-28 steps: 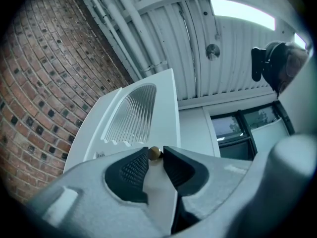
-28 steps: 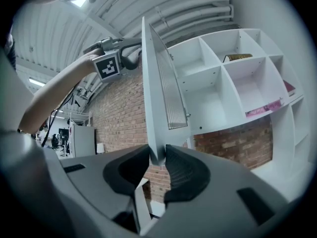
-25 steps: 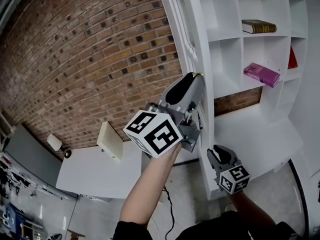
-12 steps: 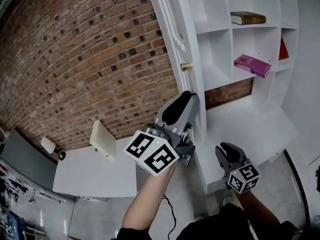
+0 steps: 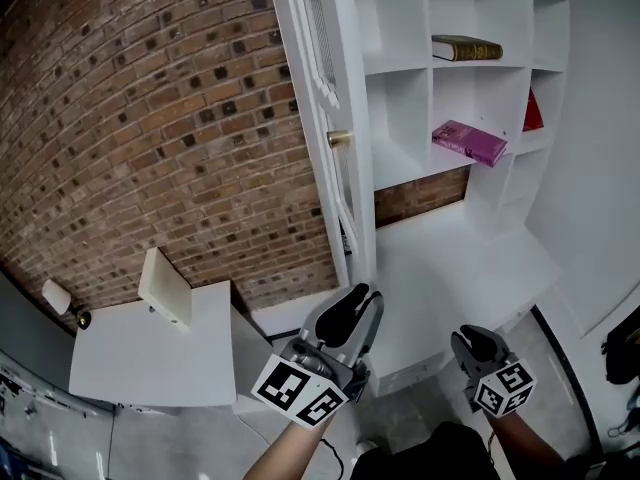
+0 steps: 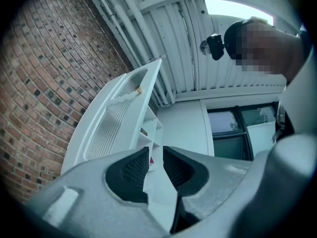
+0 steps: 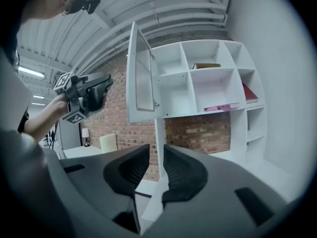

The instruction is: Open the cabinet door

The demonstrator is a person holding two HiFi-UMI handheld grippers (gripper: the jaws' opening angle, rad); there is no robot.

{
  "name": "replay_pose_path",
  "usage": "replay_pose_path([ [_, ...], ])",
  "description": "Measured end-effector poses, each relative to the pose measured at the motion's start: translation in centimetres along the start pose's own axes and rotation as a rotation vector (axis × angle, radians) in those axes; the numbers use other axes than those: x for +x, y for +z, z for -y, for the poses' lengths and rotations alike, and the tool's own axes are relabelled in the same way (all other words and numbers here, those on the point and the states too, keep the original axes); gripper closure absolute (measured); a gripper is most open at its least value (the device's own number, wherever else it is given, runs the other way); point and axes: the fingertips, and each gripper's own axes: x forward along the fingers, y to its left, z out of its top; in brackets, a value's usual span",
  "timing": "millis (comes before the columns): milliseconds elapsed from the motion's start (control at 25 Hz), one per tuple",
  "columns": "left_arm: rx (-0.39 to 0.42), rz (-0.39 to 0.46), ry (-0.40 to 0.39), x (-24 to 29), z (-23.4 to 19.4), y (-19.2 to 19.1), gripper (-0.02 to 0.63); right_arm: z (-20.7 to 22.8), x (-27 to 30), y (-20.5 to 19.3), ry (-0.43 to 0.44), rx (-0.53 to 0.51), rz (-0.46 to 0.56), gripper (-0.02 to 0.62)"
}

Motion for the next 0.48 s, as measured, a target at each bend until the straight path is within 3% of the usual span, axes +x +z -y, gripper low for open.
replay_pose_path([
  [280,-0.115,-0.022,0.106,-0.7,4.7,-8.3,0.509,7.7,-5.6,0.2,-0.049,0.062,0.030,0.511],
  [480,-0.098,-0.118,0.253,-0.6,8.8,-15.7,0.509,11.8,-9.8,0.0,0.009,0.027,0.038,0.511],
])
